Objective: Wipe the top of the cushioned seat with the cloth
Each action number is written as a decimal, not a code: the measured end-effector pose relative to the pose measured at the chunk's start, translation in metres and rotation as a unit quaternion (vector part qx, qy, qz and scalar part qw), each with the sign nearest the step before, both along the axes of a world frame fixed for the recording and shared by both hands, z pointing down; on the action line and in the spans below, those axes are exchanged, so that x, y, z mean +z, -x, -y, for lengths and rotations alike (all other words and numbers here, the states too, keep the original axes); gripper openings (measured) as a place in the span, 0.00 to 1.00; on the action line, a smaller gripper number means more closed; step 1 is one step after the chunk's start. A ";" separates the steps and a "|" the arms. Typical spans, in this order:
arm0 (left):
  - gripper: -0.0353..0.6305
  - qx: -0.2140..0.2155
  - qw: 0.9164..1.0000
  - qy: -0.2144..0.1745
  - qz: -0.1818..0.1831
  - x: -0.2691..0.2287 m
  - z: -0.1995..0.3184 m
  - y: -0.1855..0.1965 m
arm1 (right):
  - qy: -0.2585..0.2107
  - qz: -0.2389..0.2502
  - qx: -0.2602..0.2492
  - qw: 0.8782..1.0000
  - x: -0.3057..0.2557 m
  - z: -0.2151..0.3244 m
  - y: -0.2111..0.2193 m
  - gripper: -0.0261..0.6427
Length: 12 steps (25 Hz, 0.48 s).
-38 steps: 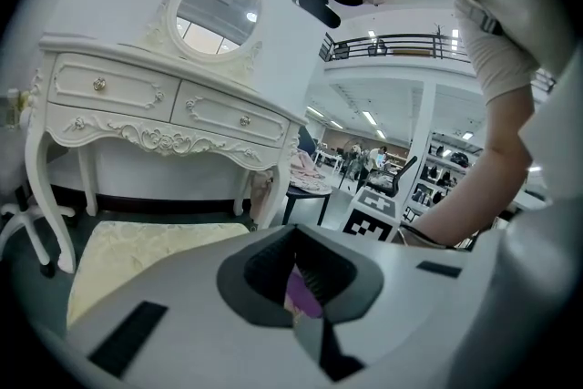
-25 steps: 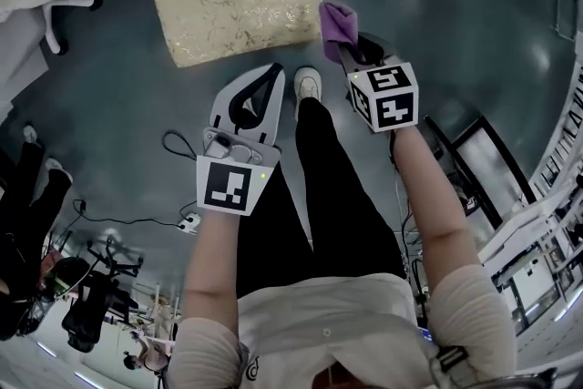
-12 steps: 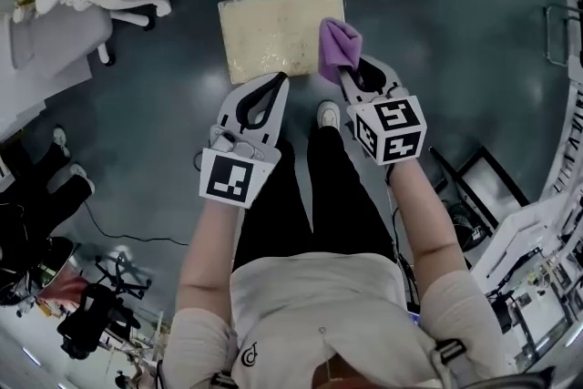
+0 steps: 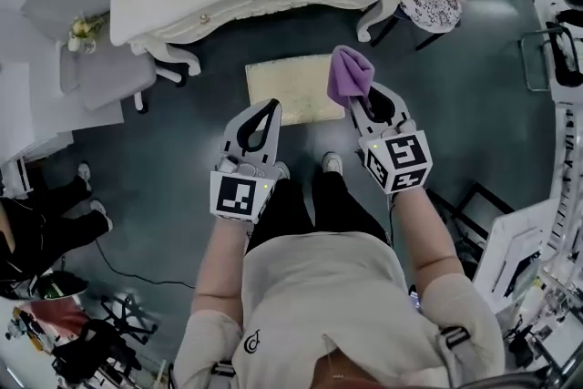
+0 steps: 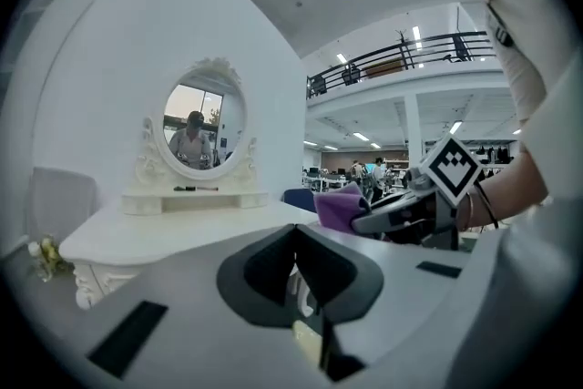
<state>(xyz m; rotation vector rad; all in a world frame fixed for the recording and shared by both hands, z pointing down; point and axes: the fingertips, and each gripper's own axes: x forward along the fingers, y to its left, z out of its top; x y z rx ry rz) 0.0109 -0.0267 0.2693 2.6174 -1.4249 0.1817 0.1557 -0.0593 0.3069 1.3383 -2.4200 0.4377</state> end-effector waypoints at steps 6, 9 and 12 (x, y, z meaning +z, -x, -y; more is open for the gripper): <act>0.07 -0.022 0.999 -0.039 0.026 -0.071 0.006 0.016 | -0.070 0.013 0.007 0.997 -0.081 0.006 -0.005 0.16; 0.07 -0.025 0.997 -0.060 0.034 -0.106 0.006 0.019 | -0.102 0.016 -0.004 0.995 -0.116 0.005 -0.002 0.16; 0.07 -0.028 0.995 -0.087 0.044 -0.139 0.004 0.019 | -0.134 0.026 -0.006 0.991 -0.151 -0.001 -0.002 0.16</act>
